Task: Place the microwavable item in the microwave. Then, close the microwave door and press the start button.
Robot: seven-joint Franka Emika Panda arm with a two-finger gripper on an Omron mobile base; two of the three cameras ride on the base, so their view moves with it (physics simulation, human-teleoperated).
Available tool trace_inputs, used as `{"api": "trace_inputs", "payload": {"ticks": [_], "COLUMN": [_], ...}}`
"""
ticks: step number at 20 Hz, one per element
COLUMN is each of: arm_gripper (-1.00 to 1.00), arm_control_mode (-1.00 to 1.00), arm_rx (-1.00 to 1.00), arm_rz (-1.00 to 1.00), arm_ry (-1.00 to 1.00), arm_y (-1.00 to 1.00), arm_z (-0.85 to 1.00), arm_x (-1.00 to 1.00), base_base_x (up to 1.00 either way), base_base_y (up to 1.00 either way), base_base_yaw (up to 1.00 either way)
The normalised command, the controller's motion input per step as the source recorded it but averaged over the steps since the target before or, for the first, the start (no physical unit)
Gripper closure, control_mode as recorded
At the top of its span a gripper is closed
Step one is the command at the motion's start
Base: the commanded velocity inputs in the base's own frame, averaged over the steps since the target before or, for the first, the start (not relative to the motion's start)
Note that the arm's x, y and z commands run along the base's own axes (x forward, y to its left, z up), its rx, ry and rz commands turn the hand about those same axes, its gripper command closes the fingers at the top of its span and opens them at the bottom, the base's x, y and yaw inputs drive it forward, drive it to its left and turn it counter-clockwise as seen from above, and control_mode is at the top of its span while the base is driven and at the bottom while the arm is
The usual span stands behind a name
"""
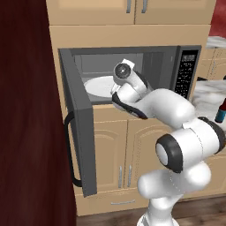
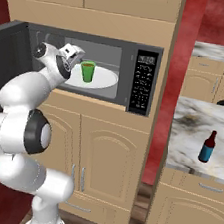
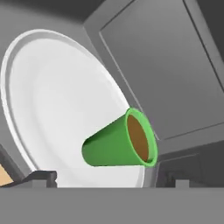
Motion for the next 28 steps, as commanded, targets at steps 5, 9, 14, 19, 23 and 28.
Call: {"api": "trace_inputs", "payload": {"ticks": [5,9,14,19,23,28], "arm_gripper": [-1.00,-1.00,-1.00,-1.00,-1.00,-1.00], "arm_control_mode": [-1.00,-1.00,-1.00,-1.00,-1.00,-1.00], "arm_rx": [0.00,0.00,0.00,0.00,0.00,0.00], "arm_rz": [0.00,0.00,0.00,0.00,0.00,0.00], "arm_ry": [-0.07,0.01,0.09,0.03,0.00,-0.01], "arm_y": [0.13,0.00,0.00,0.00,0.00,0.00], "arm_z": [0.59,0.97,0.76,0.05,0.00,0.00], "arm_x": [-1.00,-1.00,-1.00,-1.00,-1.00,-1.00], "base_base_x": [0.00,0.00,0.00,0.00,0.00,0.00], "base_base_y": [0.00,0.00,0.00,0.00,0.00,0.00], "base_base_yaw": [0.00,0.00,0.00,0.00,0.00,0.00]}}
